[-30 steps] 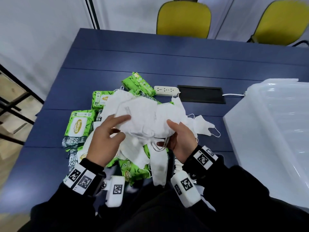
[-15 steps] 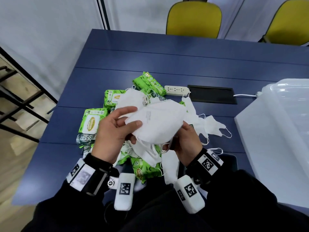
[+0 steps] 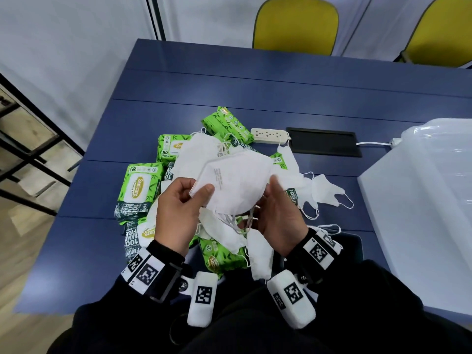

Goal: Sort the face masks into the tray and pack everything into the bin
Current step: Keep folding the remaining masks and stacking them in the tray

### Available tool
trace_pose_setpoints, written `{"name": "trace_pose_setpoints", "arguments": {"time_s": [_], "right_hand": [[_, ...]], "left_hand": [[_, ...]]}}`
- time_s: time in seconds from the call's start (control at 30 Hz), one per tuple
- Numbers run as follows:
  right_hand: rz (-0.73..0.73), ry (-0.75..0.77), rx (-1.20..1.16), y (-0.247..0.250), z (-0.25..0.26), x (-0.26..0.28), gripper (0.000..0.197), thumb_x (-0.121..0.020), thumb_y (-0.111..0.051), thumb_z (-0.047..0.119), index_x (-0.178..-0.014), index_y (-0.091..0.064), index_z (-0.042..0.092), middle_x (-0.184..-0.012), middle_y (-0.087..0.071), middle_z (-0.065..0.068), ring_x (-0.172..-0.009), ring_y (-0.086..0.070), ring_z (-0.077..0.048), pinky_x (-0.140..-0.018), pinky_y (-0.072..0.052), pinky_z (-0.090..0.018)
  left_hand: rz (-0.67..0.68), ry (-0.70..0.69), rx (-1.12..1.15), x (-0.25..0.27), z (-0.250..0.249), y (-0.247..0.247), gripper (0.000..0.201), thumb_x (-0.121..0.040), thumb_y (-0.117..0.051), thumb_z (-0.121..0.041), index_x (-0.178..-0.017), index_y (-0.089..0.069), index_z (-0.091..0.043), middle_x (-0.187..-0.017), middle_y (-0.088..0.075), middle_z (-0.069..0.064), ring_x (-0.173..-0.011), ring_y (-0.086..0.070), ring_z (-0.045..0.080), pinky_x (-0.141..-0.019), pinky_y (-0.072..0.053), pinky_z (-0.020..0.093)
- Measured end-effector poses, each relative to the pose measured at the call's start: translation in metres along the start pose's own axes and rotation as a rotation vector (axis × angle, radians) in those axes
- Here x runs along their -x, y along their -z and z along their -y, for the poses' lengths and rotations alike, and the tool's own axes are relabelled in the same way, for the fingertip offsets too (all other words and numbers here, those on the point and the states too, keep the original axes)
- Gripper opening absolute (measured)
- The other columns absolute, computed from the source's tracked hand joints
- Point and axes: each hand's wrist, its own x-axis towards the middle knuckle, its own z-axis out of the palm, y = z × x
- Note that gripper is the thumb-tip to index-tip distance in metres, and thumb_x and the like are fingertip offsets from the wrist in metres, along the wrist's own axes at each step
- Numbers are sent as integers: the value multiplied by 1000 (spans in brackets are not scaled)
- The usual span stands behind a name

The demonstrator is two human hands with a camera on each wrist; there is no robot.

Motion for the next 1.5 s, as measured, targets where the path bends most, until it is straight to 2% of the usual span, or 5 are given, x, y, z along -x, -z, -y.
{"name": "trace_pose_setpoints", "arguments": {"time_s": [0.23, 0.7, 1.07, 1.4, 1.5], "right_hand": [[30, 164, 140, 3, -9, -3, 47, -75, -70, -20, -115, -67, 5, -109, -75, -19, -94, -72, -35, -78, -61, -43], [27, -47, 57, 13, -4, -1, 6, -65, -46, 7, -62, -50, 5, -53, -37, -5, -50, -30, -18, -60, -33, -31], [-63, 39, 192, 26, -16, -18, 24, -84, -72, 7, -106, -68, 16, -90, -68, -4, -86, -66, -23, -85, -52, -49], [-166, 116, 360, 16, -19, -28, 45, -83, -78, 6, -104, -54, -27, -90, -57, -23, -76, -61, -32, -54, -59, -37], [-167, 108, 362, 15, -20, -29, 30, -86, -76, 8, -97, -66, -18, -83, -65, -19, -69, -64, -29, -52, -59, -37]], "left_hand": [[151, 169, 200, 8, -1, -7, 19, -93, -69, -12, -79, -56, -12, -87, -64, 12, -75, -63, 20, -67, -53, 30], [-207, 81, 244, -17, 10, 13, 29, -91, -70, 5, -101, -60, -21, -95, -77, 8, -84, -69, 28, -75, -55, 38], [107, 9, 22, -18, 29, 16, 45, -91, -60, 14, -120, -72, -20, -120, -75, -1, -115, -69, 19, -99, -54, 43], [208, 50, -69, -8, 40, 29, 84, -75, -52, 25, -126, -69, -39, -107, -72, 14, -84, -66, 22, -74, -54, 36], [273, 20, -69, -7, 38, 29, 82, -79, -51, 28, -133, -67, -32, -117, -74, 4, -100, -69, 18, -89, -54, 34]]}}
